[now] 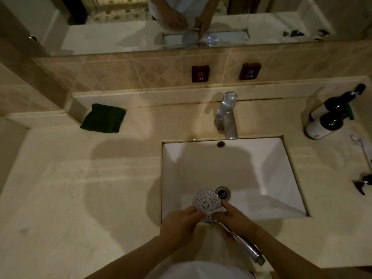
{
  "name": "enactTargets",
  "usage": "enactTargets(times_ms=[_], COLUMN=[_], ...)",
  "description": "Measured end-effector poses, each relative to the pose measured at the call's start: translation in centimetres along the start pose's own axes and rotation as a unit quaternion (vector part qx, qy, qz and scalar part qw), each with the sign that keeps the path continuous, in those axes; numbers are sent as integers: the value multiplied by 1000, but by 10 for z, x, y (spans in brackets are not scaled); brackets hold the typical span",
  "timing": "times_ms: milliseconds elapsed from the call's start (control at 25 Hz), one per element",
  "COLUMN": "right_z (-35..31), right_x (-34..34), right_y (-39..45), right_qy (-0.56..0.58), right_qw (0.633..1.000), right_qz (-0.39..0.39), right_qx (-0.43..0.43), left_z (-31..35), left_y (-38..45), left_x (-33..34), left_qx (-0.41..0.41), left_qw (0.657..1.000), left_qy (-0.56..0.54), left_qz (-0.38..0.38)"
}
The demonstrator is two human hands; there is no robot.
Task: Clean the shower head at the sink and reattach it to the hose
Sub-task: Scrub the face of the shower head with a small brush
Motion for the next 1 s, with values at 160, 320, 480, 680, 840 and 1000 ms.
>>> enactTargets(times_ms=[160, 320, 480, 680, 840, 1000], right_z=[3, -1, -2, -2, 4, 6], right_x=[1, 1, 1, -2, -3, -3], right_y=[0, -1, -4, -2, 1, 2], right_qy=[3, -4, -7, -37, -56, -46], right_qw=[1000, 1000, 1000, 998, 997, 998], right_qz=[-10, -5, -22, -37, -34, -22], right_qx=[4, -8, 13, 21, 26, 33], left_z=[-7, -12, -4, -12, -8, -10], left_y=[5, 5, -6, 2, -1, 10], left_x=[-5, -6, -2, -4, -6, -8], left_qx=[-50, -97, -13, -10, 62, 16], left_qw=[998, 993, 1000, 1000, 997, 999], left_qy=[-24, -55, 6, 1, 39, 37], left_qz=[33, 38, -2, -15, -31, -9])
Point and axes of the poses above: each hand's wrist, its own y-axis towards the middle knuckle, its own x-axis out of the palm, z = x × y, the point moved 5 cm from there along y, towards the middle knuckle, and after that the axes turned 6 degrees about -x, right-handed, at the moved point
